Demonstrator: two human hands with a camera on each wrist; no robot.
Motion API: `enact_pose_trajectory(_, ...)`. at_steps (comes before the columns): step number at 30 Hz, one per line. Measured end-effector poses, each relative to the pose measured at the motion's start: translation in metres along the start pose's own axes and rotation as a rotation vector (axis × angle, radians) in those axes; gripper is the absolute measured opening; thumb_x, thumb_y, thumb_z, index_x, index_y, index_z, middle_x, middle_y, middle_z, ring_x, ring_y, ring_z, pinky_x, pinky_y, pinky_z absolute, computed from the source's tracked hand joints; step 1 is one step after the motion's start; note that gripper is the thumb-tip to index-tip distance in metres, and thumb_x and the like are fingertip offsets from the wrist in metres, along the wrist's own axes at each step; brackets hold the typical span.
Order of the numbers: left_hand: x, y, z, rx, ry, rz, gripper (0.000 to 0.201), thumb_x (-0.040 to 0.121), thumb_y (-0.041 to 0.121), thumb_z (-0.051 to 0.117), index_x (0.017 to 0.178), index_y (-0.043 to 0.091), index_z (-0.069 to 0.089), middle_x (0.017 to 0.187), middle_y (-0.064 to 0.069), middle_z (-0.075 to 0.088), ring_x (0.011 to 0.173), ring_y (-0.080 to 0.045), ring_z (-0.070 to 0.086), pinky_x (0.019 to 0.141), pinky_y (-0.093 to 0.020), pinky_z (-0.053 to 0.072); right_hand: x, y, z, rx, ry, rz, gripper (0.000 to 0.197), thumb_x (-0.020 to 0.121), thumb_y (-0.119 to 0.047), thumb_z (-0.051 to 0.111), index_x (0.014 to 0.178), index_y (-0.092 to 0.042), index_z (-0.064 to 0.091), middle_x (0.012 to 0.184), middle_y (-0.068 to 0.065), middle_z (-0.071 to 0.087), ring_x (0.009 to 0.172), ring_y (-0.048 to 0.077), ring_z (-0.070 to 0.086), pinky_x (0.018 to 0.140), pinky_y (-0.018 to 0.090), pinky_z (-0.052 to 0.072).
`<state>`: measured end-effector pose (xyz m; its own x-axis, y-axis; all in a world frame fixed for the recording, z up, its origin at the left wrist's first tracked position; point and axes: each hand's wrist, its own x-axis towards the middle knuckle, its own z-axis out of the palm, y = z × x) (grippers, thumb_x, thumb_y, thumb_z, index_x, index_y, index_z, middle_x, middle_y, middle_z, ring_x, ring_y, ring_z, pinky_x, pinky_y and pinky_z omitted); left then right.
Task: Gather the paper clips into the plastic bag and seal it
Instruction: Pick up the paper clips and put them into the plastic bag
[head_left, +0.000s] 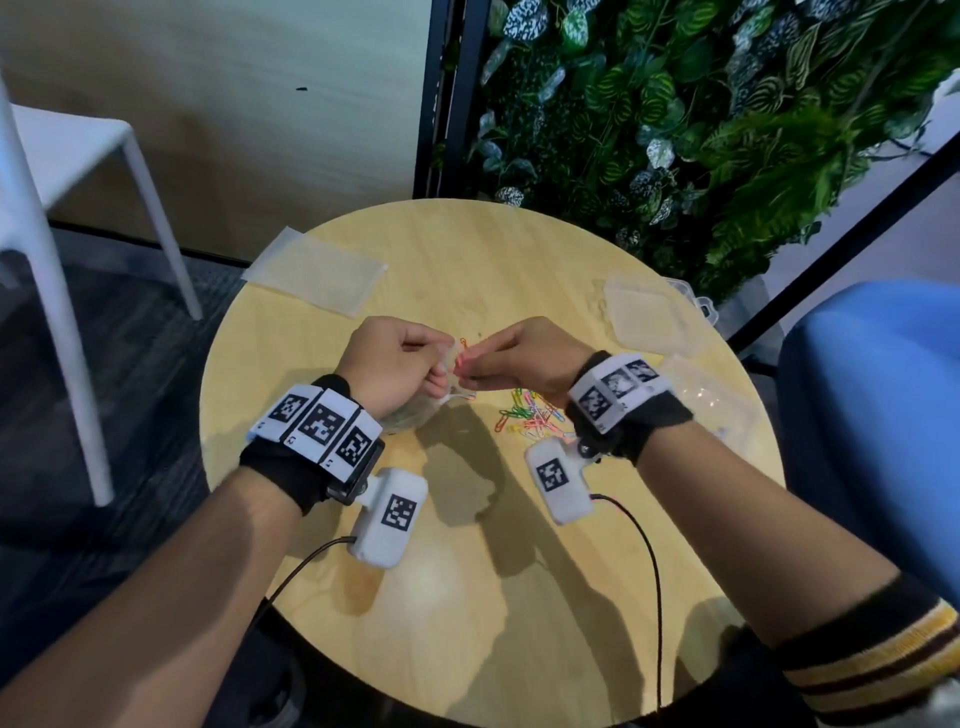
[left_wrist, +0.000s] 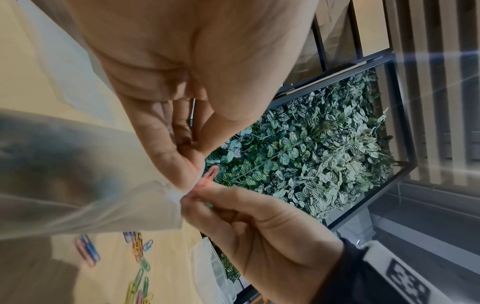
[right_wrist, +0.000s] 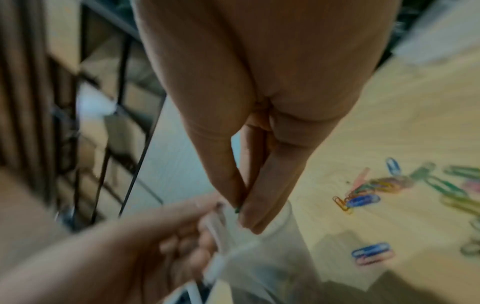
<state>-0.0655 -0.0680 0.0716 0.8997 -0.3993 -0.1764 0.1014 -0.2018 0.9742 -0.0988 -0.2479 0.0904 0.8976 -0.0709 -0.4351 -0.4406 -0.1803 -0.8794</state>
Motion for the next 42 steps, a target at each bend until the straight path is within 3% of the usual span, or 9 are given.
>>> enact_pose_trajectory(5,0.0,0.002,-0.003,-0.032,0.026,0.014,0.016,0.095,0.003,0.058,0.105,0.003,0.071,0.068,-0.01,0.067,0.058,-0.016,0.067,0.065,-0.026,0.061,0.009,-0.009,0.027,-0.726,0.105,-0.163,0.027,0.08,-0.006,0.071,0.106,-0.012,0.075,0.088,-0.002,0.071,0.084,0.011,0.063,0.074,0.025,0.05)
enact_pose_trajectory(10,0.0,0.003,-0.012,-0.031,0.034,0.019,0.019,0.096,0.004,0.058,0.11,0.003,0.07,0.072,-0.011,0.069,0.062,-0.019,0.069,0.065,-0.024,0.06,0.005,-0.014,0.031,-0.755,0.17,-0.367,0.013,0.079,-0.005,0.069,0.084,-0.014,0.078,0.069,-0.002,0.073,0.058,0.005,0.067,0.059,0.009,0.048)
enact_pose_trajectory(13,0.0,0.001,-0.019,0.012,0.092,0.053,0.019,0.095,0.004,0.06,0.109,0.004,0.072,0.078,-0.015,0.071,0.066,-0.022,0.071,0.065,-0.027,0.061,0.023,-0.01,0.015,-0.565,0.342,-0.429,0.023,0.085,-0.002,0.057,0.086,-0.014,0.076,0.074,0.003,0.074,0.063,0.011,0.071,0.063,0.018,0.052)
enact_pose_trajectory(15,0.0,-0.001,-0.025,0.03,0.119,0.066,0.018,0.095,0.004,0.06,0.108,0.005,0.072,0.081,-0.018,0.072,0.066,-0.024,0.07,0.066,-0.03,0.062,0.045,0.003,0.001,-0.688,0.458,-0.326,0.031,0.089,-0.004,0.049,0.103,-0.017,0.073,0.099,0.006,0.074,0.082,0.018,0.069,0.073,0.023,0.05)
enact_pose_trajectory(19,0.001,-0.003,-0.036,0.042,0.131,0.069,0.019,0.095,0.006,0.059,0.108,0.008,0.073,0.079,-0.014,0.071,0.066,-0.026,0.071,0.068,-0.034,0.062,0.076,0.039,-0.009,-0.993,0.241,0.115,0.047,0.101,-0.032,0.041,0.143,-0.012,0.039,0.145,0.014,0.045,0.128,0.032,0.048,0.099,0.037,0.041)
enact_pose_trajectory(29,0.003,-0.002,-0.041,0.036,0.137,0.056,0.018,0.095,0.005,0.059,0.108,0.008,0.073,0.073,-0.012,0.07,0.062,-0.023,0.07,0.066,-0.031,0.061,0.102,0.069,0.027,-1.318,0.085,-0.066,0.06,0.094,-0.022,0.048,0.148,-0.01,0.027,0.153,0.02,0.021,0.14,0.04,0.025,0.11,0.054,0.032)
enact_pose_trajectory(33,0.003,-0.001,-0.042,0.044,0.131,0.054,0.019,0.096,0.005,0.058,0.107,0.009,0.073,0.074,-0.013,0.07,0.063,-0.025,0.07,0.066,-0.031,0.061,0.081,0.076,0.001,-1.465,0.073,-0.076,0.071,0.088,-0.022,0.058,0.147,-0.015,0.02,0.156,0.005,0.016,0.131,0.033,0.034,0.095,0.053,0.044)
enact_pose_trajectory(38,0.004,-0.001,-0.037,0.076,0.106,0.053,0.018,0.096,0.007,0.059,0.104,0.012,0.074,0.077,-0.015,0.072,0.068,-0.03,0.072,0.07,-0.036,0.062,0.047,0.081,-0.014,-1.539,0.189,-0.074,0.03,0.088,-0.012,0.054,0.116,-0.005,0.061,0.117,0.011,0.059,0.101,0.03,0.059,0.08,0.034,0.052)
enact_pose_trajectory(42,0.004,-0.002,-0.028,0.103,0.095,0.051,0.017,0.095,0.008,0.06,0.099,0.016,0.075,0.076,-0.011,0.073,0.067,-0.029,0.072,0.075,-0.04,0.062,0.028,0.08,-0.028,-1.428,0.267,0.018,0.025,0.083,-0.004,0.056,0.102,-0.007,0.071,0.101,0.012,0.066,0.091,0.029,0.063,0.078,0.034,0.055)
